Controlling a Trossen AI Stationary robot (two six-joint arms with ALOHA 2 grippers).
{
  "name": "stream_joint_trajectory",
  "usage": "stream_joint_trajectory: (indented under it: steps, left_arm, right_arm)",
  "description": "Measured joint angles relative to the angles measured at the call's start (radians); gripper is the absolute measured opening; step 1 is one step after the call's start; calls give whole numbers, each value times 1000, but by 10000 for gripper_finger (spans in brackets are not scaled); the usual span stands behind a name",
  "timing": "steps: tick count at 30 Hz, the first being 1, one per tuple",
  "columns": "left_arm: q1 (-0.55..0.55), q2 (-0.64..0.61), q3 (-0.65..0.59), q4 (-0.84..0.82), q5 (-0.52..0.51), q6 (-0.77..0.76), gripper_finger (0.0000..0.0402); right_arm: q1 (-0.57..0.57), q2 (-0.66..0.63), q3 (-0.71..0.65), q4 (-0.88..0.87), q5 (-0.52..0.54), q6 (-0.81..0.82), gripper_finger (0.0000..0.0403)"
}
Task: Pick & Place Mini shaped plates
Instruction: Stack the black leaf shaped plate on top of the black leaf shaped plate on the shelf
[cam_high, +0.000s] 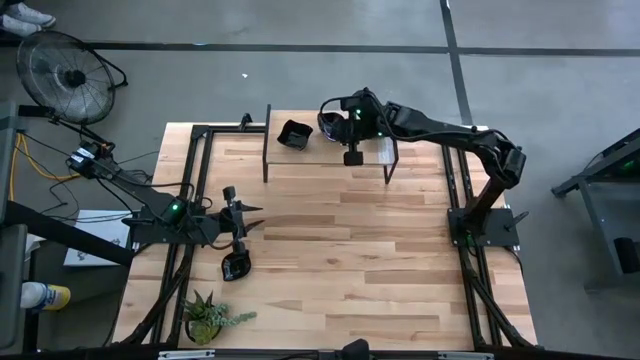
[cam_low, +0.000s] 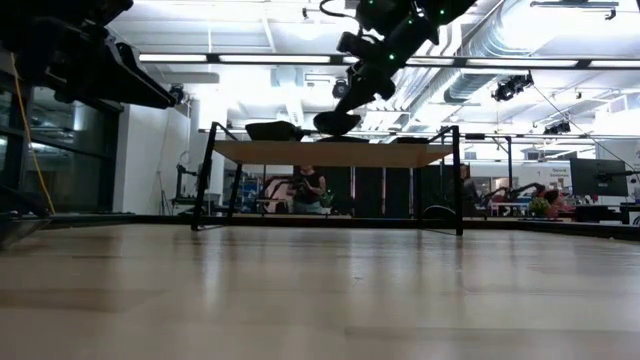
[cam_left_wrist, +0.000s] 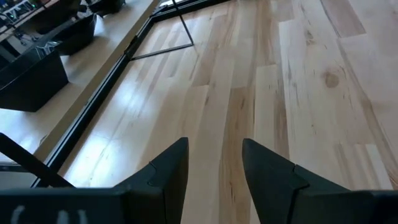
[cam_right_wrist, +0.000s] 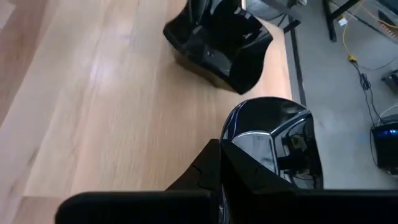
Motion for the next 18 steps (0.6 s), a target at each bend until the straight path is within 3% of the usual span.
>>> stream_joint_trajectory:
  steps: [18]
  left_arm:
    - [0,0,0,1,4,0,147]
  right_arm:
    - [0,26,0,-45,14,-8,0]
